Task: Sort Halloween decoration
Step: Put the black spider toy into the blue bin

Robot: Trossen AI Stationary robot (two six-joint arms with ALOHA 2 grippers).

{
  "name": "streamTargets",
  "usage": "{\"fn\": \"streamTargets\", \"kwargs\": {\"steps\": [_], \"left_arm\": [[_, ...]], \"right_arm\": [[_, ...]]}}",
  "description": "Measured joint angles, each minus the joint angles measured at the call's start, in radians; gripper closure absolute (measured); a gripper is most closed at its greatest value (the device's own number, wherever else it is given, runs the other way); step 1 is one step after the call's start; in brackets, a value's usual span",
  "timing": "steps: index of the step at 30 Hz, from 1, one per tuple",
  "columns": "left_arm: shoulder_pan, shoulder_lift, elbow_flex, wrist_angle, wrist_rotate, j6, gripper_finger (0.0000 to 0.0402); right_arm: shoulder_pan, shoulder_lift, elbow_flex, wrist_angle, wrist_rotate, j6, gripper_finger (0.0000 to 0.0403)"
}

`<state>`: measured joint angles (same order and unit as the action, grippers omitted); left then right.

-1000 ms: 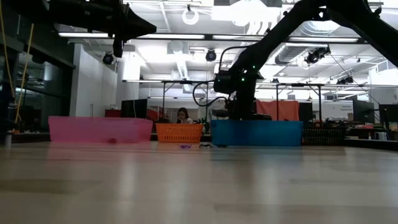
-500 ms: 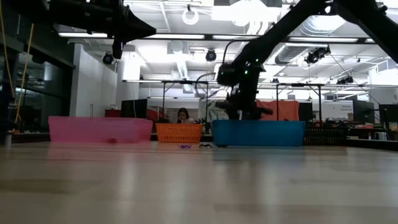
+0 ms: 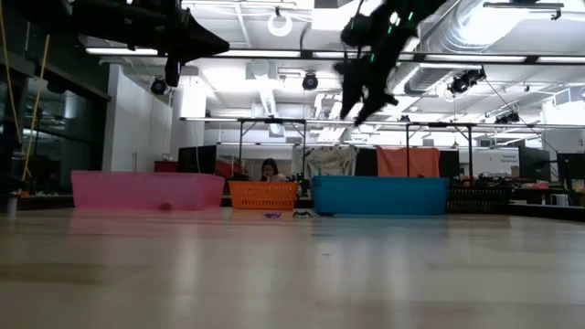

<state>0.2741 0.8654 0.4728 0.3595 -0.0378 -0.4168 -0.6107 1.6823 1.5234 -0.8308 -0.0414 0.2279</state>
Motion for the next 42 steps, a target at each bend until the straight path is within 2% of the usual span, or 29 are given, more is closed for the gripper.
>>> {"fn": "streamTargets", "kwargs": {"steps": [5, 7, 9, 12, 16, 21, 25, 27, 29, 34, 35, 38, 42], "left_arm": [[0.000, 0.000, 0.000, 0.000, 0.000, 0.000, 0.0401], [0.000, 0.000, 0.000, 0.000, 0.000, 0.005, 0.0401], [0.000, 0.000, 0.000, 0.000, 0.000, 0.018, 0.0401], [0.000, 0.000, 0.000, 0.000, 0.000, 0.026, 0.0401], [0.000, 0.000, 0.000, 0.000, 0.000, 0.026, 0.0401], [0.000, 0.000, 0.000, 0.000, 0.000, 0.032, 0.0401], [0.000, 0.000, 0.000, 0.003, 0.000, 0.061, 0.0401], [0.000, 0.000, 0.000, 0.004, 0.000, 0.062, 0.0401], [0.000, 0.000, 0.000, 0.004, 0.000, 0.062, 0.0401], [-0.003, 0.000, 0.000, 0.005, 0.013, 0.143, 0.0401], [-0.007, 0.000, 0.000, 0.005, 0.026, 0.167, 0.0401], [-0.025, 0.000, 0.000, 0.007, 0.081, 0.201, 0.0401], [-0.056, 0.000, 0.000, 0.004, 0.119, 0.186, 0.0401]], "right_arm": [[0.140, -0.155, -0.004, 0.001, -0.023, -0.086, 0.0176], [0.200, -0.232, -0.054, 0.046, -0.019, -0.094, 0.0176], [0.249, -0.323, -0.150, 0.125, -0.014, -0.068, 0.0176], [0.315, -0.484, -0.363, 0.286, -0.008, 0.053, 0.0176], [0.414, -0.655, -0.642, 0.607, -0.003, 0.220, 0.0176], [0.503, -0.706, -0.856, 1.005, 0.016, 0.175, 0.0176], [0.531, -0.693, -0.887, 1.050, 0.088, 0.159, 0.0179], [0.533, -0.685, -0.878, 1.054, 0.102, 0.157, 0.0195], [0.531, -0.682, -0.869, 1.055, 0.102, 0.147, 0.0232], [0.488, -0.680, -0.860, 1.055, 0.025, 0.106, 0.0380], [0.477, -0.680, -0.860, 1.055, 0.001, 0.102, 0.0388], [0.455, -0.680, -0.859, 1.054, -0.025, 0.082, 0.0380], [0.439, -0.680, -0.859, 1.061, -0.031, 0.025, 0.0399]]}}
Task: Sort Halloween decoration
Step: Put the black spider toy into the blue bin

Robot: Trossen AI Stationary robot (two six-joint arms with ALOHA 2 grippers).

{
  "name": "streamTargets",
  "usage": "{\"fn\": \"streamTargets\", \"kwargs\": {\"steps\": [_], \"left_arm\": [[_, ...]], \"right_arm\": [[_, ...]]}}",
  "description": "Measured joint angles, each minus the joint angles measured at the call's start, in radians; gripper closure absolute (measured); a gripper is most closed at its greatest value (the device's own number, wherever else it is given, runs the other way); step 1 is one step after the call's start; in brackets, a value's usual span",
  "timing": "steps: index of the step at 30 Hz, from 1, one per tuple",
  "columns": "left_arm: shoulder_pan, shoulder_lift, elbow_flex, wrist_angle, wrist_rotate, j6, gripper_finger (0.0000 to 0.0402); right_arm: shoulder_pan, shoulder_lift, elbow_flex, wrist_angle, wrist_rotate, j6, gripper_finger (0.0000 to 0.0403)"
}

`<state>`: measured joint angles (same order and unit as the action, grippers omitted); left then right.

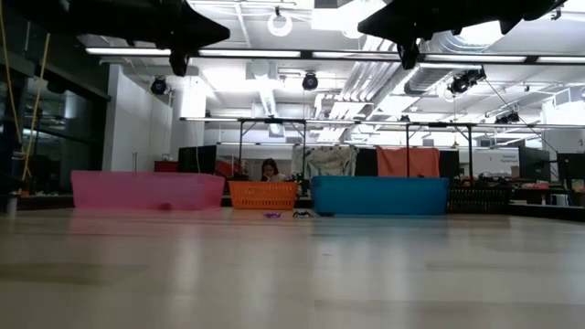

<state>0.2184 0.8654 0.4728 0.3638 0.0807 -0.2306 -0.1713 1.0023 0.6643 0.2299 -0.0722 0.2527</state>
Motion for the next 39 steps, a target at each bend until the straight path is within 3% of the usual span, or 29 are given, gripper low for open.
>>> {"fn": "streamTargets", "kwargs": {"steps": [14, 16, 19, 24, 28, 33, 39], "left_arm": [[-0.017, 0.000, 0.007, -0.013, -0.026, -0.040, 0.0401], [-0.021, 0.000, 0.051, -0.094, -0.012, -0.104, 0.0401], [-0.059, 0.000, 0.165, -0.372, -0.002, -0.127, 0.0400], [-0.219, 0.030, 0.341, -0.883, -0.020, -0.192, 0.0378], [-0.417, 0.056, 0.372, -1.097, -0.051, -0.373, 0.0343], [-0.689, 0.117, 0.371, -1.292, -0.134, -0.559, 0.0295], [-0.936, 0.233, 0.348, -1.307, -0.222, -0.673, 0.0242]], "right_arm": [[-0.014, 0.000, 0.000, 0.000, -0.011, -0.029, 0.0401], [-0.014, 0.000, 0.000, 0.000, -0.011, -0.028, 0.0402], [-0.014, 0.000, 0.000, -0.007, -0.011, -0.027, 0.0402], [-0.014, 0.000, 0.001, -0.042, -0.010, -0.027, 0.0402], [-0.014, 0.000, 0.002, -0.091, -0.009, -0.027, 0.0402], [-0.014, 0.001, 0.002, -0.149, -0.006, -0.027, 0.0403], [-0.014, 0.001, 0.002, -0.185, 0.008, -0.027, 0.0403]]}}
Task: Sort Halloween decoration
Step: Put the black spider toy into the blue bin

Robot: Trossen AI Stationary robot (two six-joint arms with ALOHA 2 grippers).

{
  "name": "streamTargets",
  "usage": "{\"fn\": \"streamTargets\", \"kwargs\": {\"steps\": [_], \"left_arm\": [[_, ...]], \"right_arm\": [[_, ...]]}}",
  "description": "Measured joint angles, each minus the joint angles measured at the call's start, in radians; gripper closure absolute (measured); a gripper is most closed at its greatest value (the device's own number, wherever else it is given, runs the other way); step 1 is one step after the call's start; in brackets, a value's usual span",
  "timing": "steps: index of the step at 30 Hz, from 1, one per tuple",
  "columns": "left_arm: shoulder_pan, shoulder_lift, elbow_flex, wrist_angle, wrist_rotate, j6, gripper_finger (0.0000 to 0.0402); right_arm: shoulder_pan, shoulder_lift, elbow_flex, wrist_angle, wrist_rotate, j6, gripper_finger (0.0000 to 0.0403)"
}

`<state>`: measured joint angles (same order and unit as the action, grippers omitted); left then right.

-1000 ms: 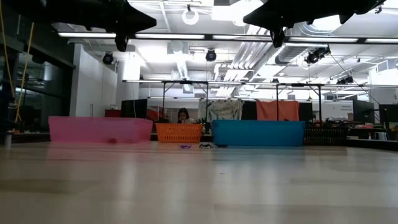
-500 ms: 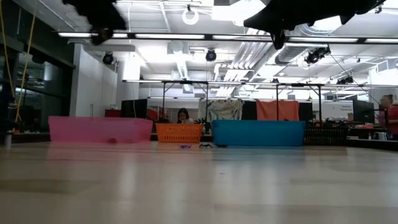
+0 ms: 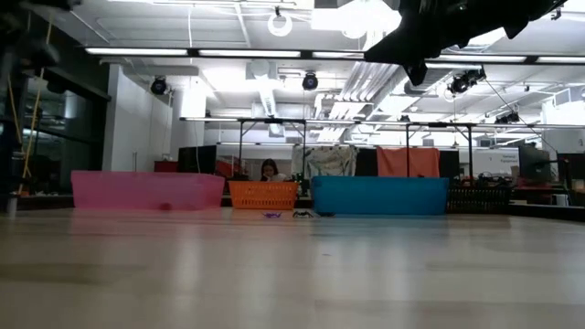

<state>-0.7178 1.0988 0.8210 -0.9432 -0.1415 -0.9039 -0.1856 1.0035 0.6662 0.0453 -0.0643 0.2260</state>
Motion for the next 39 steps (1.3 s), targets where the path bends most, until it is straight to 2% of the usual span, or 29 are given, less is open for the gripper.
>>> {"fn": "streamTargets", "kwargs": {"steps": [5, 9, 13, 25, 29, 34, 39], "left_arm": [[-0.140, 0.100, -0.069, 0.041, 0.027, -0.139, 0.0212], [-0.196, 0.147, -0.115, 0.106, 0.017, -0.149, 0.0205], [-0.209, 0.167, -0.180, 0.185, -0.010, -0.136, 0.0208], [-0.208, 0.167, -0.319, 0.361, 0.028, -0.145, 0.0206], [-0.208, 0.163, -0.354, 0.395, 0.023, -0.194, 0.0208], [-0.208, 0.165, -0.358, 0.370, 0.024, -0.195, 0.0246], [-0.206, 0.165, -0.360, 0.354, 0.016, -0.188, 0.0346]], "right_arm": [[0.000, 0.000, 0.000, -0.005, 0.001, 0.000, 0.0403], [0.000, 0.000, 0.000, -0.005, 0.029, 0.000, 0.0403], [0.000, 0.000, 0.000, -0.006, 0.048, 0.000, 0.0403], [0.000, 0.000, 0.000, -0.017, 0.049, 0.012, 0.0403], [0.000, 0.000, 0.000, -0.022, 0.049, 0.012, 0.0403], [0.000, 0.000, 0.000, -0.028, 0.050, 0.019, 0.0403], [0.000, 0.000, 0.000, -0.042, 0.050, 0.020, 0.0403]]}}
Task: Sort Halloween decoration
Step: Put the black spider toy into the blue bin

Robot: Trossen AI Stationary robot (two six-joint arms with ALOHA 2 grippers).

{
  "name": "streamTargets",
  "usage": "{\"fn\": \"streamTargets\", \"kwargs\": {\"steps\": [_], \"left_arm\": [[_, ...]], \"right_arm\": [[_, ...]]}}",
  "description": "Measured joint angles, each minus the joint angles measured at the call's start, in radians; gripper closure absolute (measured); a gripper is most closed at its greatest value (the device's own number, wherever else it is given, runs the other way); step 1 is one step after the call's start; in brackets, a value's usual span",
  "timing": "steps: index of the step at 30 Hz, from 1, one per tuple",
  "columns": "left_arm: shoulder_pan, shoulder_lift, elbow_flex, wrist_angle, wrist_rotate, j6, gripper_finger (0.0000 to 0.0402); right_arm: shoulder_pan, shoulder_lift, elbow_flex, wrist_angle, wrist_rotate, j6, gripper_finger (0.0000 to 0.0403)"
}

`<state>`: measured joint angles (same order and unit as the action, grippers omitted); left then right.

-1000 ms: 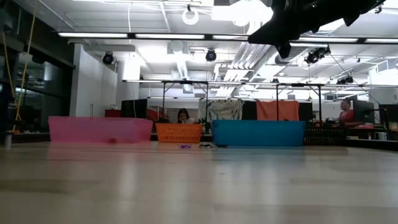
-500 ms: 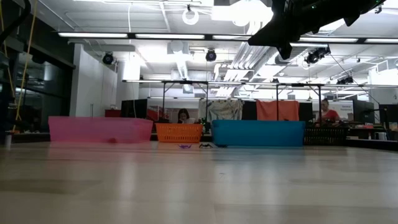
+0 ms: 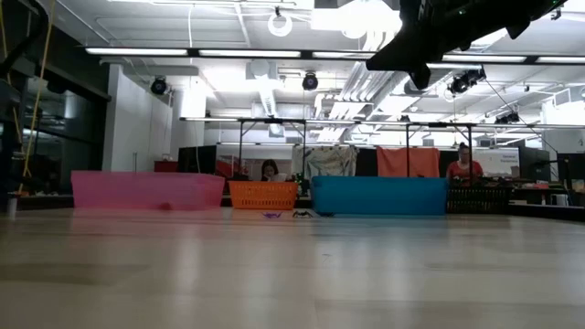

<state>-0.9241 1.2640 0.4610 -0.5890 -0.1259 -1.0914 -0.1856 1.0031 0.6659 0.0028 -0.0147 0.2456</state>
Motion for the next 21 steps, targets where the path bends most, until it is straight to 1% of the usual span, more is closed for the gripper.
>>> {"fn": "streamTargets", "kwargs": {"steps": [1, 3, 7, 11, 17, 21], "left_arm": [[0.000, 0.000, 0.000, 0.000, 0.000, -0.008, 0.0368], [0.004, 0.000, 0.000, 0.004, 0.003, -0.033, 0.0389], [0.023, -0.010, 0.000, 0.010, 0.017, -0.044, 0.0388], [0.057, -0.070, -0.005, 0.009, 0.003, -0.040, 0.0399], [0.158, -0.242, -0.006, 0.000, -0.163, 0.001, 0.0401], [0.294, -0.348, -0.003, 0.032, -0.281, 0.117, 0.0401]], "right_arm": [[0.000, 0.000, 0.000, -0.004, 0.000, 0.000, 0.0403], [0.000, 0.000, 0.000, -0.014, 0.000, 0.000, 0.0403], [0.000, 0.000, 0.000, -0.019, 0.000, 0.000, 0.0403], [0.000, 0.000, 0.000, -0.019, 0.000, 0.000, 0.0403], [0.000, 0.000, 0.000, -0.021, 0.000, 0.000, 0.0403], [0.000, 0.000, 0.000, -0.021, 0.000, 0.000, 0.0403]]}}
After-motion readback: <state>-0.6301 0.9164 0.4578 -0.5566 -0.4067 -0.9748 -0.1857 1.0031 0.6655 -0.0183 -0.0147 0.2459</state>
